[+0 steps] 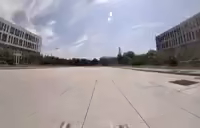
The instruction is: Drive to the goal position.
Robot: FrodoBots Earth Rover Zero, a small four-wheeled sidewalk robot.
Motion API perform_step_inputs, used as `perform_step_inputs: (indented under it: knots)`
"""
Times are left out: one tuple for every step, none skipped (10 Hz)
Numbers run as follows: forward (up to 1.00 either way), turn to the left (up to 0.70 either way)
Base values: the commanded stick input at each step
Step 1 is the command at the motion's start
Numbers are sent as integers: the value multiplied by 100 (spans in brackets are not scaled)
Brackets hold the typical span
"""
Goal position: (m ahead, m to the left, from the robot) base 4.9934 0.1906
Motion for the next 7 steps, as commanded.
perform_step_inputs:
  knots:
    - [70,0]
    - [70,0]
    - [70,0]
    - [70,0]
    - [70,0]
    - [70,0]
    - [70,0]
